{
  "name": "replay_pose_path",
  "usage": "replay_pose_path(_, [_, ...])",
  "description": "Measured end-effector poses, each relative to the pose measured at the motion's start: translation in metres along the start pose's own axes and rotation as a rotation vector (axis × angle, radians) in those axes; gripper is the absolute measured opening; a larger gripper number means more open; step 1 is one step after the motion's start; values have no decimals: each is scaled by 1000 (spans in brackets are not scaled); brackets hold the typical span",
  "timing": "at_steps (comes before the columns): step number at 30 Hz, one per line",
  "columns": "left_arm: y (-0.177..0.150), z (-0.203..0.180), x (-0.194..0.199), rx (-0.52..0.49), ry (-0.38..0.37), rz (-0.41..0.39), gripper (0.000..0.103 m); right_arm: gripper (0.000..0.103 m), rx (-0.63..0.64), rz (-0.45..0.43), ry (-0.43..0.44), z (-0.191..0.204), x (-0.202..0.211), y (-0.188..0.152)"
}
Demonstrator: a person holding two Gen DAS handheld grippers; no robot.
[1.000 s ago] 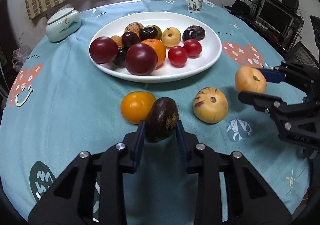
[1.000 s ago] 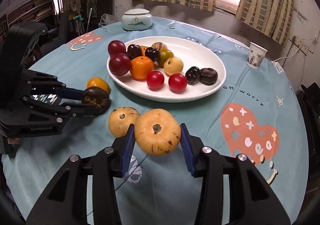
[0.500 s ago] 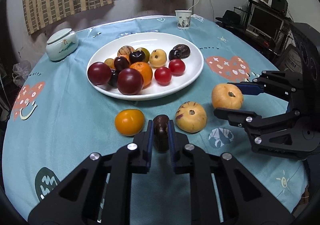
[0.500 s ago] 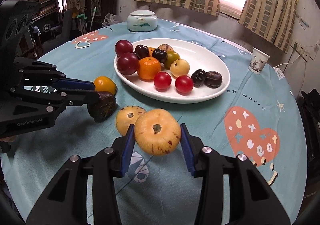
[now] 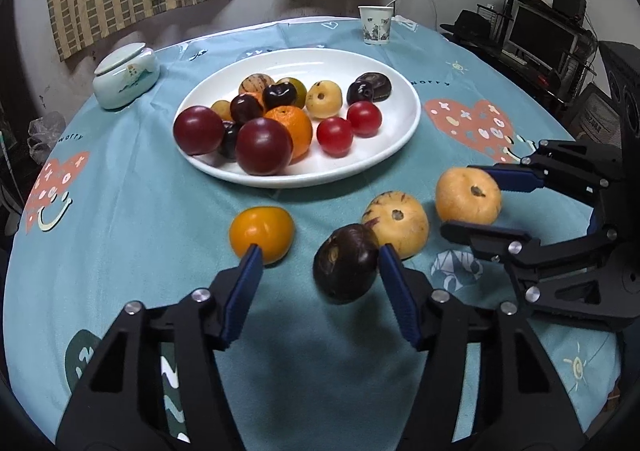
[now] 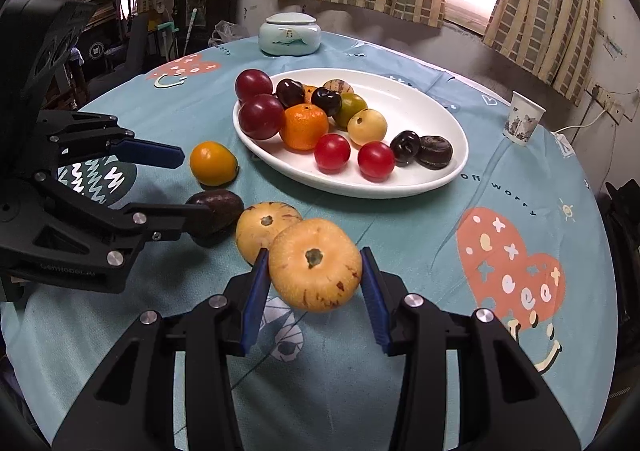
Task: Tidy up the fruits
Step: 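Lift the mottled fruit and tan fruit and carry both over the plate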
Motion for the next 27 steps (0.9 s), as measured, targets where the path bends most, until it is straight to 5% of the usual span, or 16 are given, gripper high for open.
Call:
replay_pose_path(3, [1, -8, -8, -23, -28, 31, 30, 44, 9, 9, 0, 2, -3, -1])
replay_pose_path(7, [-1, -17, -10, -65, 24, 26, 30, 44, 0, 8, 1, 0, -4, -1])
replay_pose_path(8, [-1, -17, -10, -66, 18, 27, 32, 44, 1, 8, 3, 0, -3, -1])
replay_pose_path(11, [-4, -15, -9, -70, 47, 34, 70, 44, 5, 9, 5, 1, -3, -1])
replay_pose_path(15, [-6, -16, -14, -89, 77, 48, 70, 45, 2, 11, 11, 0, -4, -1])
replay_pose_path(20, [0, -13, -31, -82, 57, 94, 45, 44, 5, 10, 13, 1, -5, -2])
replay_pose_path(27, [-4, -12, -11, -79, 64, 29, 44, 44, 14, 10, 17, 4, -4, -3])
Point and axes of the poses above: each gripper's, at about its wrist camera, not at the fingertips, and x roughly against the way its jaws point, z to its left, y to its top, the point moved 4 cm from there along -x, roughly the way its jaws point, and after that the axes turned 14 degrees about z, right-handed, at the moved point
